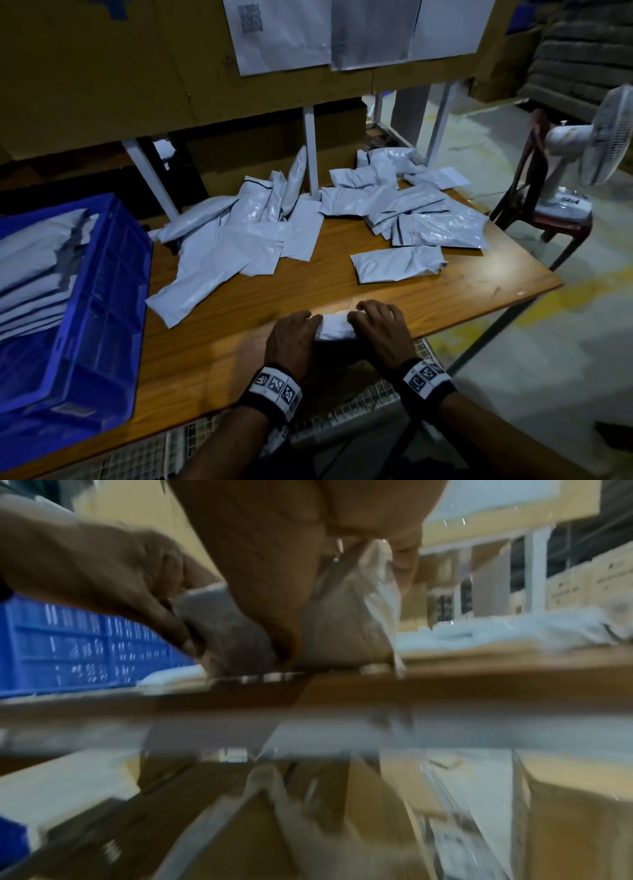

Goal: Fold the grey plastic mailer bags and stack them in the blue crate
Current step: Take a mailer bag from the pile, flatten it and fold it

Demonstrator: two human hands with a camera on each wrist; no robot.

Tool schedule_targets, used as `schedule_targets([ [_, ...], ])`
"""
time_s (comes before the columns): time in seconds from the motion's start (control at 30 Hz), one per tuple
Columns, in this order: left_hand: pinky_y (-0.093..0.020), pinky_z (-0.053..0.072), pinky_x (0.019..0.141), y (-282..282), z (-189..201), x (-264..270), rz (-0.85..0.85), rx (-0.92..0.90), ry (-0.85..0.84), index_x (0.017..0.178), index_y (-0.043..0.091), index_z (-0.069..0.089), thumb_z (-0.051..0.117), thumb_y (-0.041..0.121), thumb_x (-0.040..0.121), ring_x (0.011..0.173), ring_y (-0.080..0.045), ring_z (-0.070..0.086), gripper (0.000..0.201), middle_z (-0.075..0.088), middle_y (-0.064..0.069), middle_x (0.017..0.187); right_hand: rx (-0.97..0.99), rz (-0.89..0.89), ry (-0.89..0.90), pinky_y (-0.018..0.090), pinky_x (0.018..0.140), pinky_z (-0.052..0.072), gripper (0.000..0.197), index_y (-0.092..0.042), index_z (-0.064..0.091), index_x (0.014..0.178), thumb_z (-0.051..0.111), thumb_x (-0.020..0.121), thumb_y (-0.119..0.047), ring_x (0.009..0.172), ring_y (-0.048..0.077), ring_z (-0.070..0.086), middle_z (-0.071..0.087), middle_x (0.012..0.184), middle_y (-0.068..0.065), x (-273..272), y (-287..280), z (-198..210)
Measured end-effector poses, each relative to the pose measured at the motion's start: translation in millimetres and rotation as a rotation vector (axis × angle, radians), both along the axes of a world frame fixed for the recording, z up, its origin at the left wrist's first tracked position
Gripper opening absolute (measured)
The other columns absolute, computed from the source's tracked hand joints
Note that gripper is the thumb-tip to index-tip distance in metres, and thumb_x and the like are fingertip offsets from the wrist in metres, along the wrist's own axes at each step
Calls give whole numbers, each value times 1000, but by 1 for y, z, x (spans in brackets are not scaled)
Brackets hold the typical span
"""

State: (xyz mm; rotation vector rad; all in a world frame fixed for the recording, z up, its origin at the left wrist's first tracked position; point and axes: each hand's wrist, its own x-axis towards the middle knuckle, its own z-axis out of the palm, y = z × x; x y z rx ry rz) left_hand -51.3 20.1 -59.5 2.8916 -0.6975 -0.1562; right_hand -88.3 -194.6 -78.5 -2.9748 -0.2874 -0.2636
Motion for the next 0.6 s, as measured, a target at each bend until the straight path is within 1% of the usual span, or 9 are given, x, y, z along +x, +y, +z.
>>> schedule_targets([
  [0.03, -41, 28, 120, 0, -6, -6, -18, 43, 46, 157, 23, 35, 65, 19, 92, 148, -31, 34, 72, 35, -8, 162, 8, 4, 55, 55, 101, 44, 52, -22, 59, 116, 81, 70, -28, 123, 36, 60, 62, 131, 10, -7, -1, -5],
  [0.1, -43, 10, 127, 0, -12, -19, -38, 155, 107, 164, 17, 5, 57, 19, 98, 158, -25, 5, 84, 5, -8, 171, -5, 1, 144, 62, 110, 37, 72, -21, 53, 130, 85, 65, -29, 136, 37, 53, 56, 146, 16, -19, -4, -16],
  [0.13, -46, 4, 128, -1, -15, -25, -39, 201, 118, 163, 16, -4, 54, 26, 100, 158, -25, -4, 86, -5, -9, 171, -7, 8, 164, 63, 114, 29, 74, -22, 48, 139, 80, 73, -33, 142, 37, 46, 48, 153, 18, -25, -5, -22],
  [0.2, -50, -2, 127, -2, -21, -34, -26, 234, 114, 162, 15, -12, 39, 48, 102, 157, -26, -12, 85, -16, -11, 170, 4, 32, 142, 64, 118, 14, 70, -23, 36, 155, 56, 94, -49, 153, 35, 28, 28, 165, 20, -36, -6, -32],
  [0.27, -53, -6, 125, -4, -27, -39, -9, 212, 106, 162, 13, -11, 15, 66, 97, 157, -26, -14, 87, -19, -11, 168, 1, 38, 121, 66, 121, 6, 74, -22, 27, 161, 34, 101, -66, 157, 32, 13, 14, 169, 17, -40, -6, -34],
  [0.3, -53, -5, 124, -6, -29, -41, -9, 182, 84, 163, 11, -4, 9, 69, 96, 157, -27, -10, 89, -14, -12, 168, -15, 41, 103, 66, 121, 4, 76, -22, 26, 162, 29, 102, -67, 158, 31, 10, 12, 170, 17, -39, -5, -31],
  [0.4, -52, 5, 125, -18, -28, -36, -11, 56, -7, 160, 8, 25, 5, 60, 102, 157, -27, 11, 80, 16, -14, 169, -45, 37, 16, 64, 123, 3, 64, -15, 35, 158, 22, 108, -52, 157, 29, 13, 20, 168, 17, -30, 1, -18],
  [0.53, -53, -4, 126, -36, -18, -22, 15, 105, 34, 163, 11, 11, -9, 52, 92, 158, -24, -4, 84, 3, -10, 171, -18, -120, 16, 65, 123, 1, 59, -11, 49, 149, 27, 106, -45, 156, 35, 18, 36, 162, 17, -13, 11, -14],
  [0.6, -53, -4, 126, -39, -24, -17, 23, 120, 77, 163, 12, 7, -12, 51, 91, 158, -24, -5, 85, 2, -10, 171, 9, -151, 55, 65, 122, 11, 58, -7, 58, 140, 30, 104, -43, 151, 39, 32, 48, 154, 21, -10, 13, -21],
])
